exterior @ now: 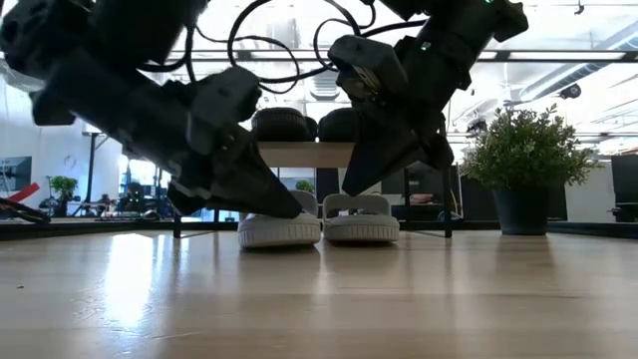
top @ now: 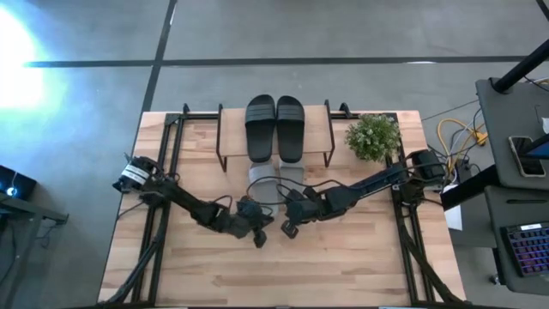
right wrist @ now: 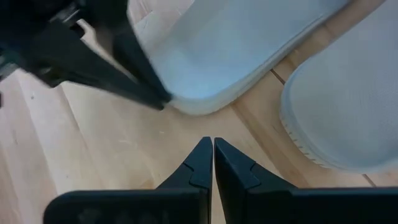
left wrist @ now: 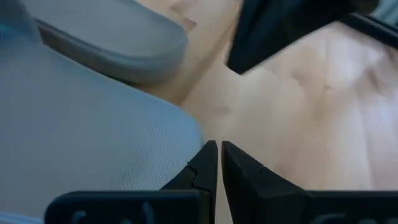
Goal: Pick and place slides into the shelf
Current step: Adjust the gray slippers, then put the right gray slipper under the shelf
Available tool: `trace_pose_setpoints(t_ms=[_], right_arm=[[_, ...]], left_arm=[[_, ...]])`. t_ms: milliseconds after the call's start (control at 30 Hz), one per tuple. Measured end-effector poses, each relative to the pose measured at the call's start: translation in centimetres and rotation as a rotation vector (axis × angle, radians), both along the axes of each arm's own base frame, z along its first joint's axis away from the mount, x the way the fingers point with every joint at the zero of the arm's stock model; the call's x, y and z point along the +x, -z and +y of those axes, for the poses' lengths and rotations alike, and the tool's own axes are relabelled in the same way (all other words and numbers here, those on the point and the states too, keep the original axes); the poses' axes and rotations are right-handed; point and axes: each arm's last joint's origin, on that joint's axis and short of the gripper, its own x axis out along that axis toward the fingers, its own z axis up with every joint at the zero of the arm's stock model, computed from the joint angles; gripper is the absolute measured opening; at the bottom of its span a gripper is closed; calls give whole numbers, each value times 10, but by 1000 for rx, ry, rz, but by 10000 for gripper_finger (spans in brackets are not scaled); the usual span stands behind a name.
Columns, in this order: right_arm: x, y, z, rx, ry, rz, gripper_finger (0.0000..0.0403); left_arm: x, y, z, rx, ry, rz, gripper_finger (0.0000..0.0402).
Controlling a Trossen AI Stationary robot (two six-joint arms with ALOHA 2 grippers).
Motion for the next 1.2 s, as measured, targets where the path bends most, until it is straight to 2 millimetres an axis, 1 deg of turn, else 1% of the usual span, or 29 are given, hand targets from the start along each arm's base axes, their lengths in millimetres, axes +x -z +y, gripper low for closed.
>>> trace_pose_setpoints(t_ms=[133, 300, 433, 567, 633, 700, 800, 900, 967, 1033, 1200], right_arm=[[0, 0, 0, 0, 0, 1, 9], [-1, -1, 0, -1, 0, 6, 9], [-2, 0, -1, -5, 0, 20, 9], [-3, 1, -1, -8, 0, 32, 9], [-3, 1, -1, -8, 0, 31, 9], [-3, 0, -1, -9, -3, 31, 9], [-3, 0, -1, -10, -6, 31, 9], [-4, -1, 1, -5, -13, 31, 9], [-4, -1, 1, -6, -14, 32, 9], [-5, -1, 1, -7, -14, 34, 9], [-5, 0, -1, -14, -8, 39, 9]], left_arm=[[5, 1, 15, 32, -33, 10, 10], [4, 7, 32, 53, -85, 62, 10], [4, 7, 40, 91, -88, 94, 10], [4, 4, 40, 93, -87, 74, 10], [4, -3, 37, 87, -80, 49, 10], [4, -15, 30, 73, -61, 2, 10], [-3, -34, 18, 73, -7, -47, 10], [-15, -47, 7, 78, 32, -40, 10], [-23, -51, 2, 87, 56, -13, 10], [-29, -51, -1, 99, 75, 14, 10], [-34, -56, -5, 90, 91, -7, 10]])
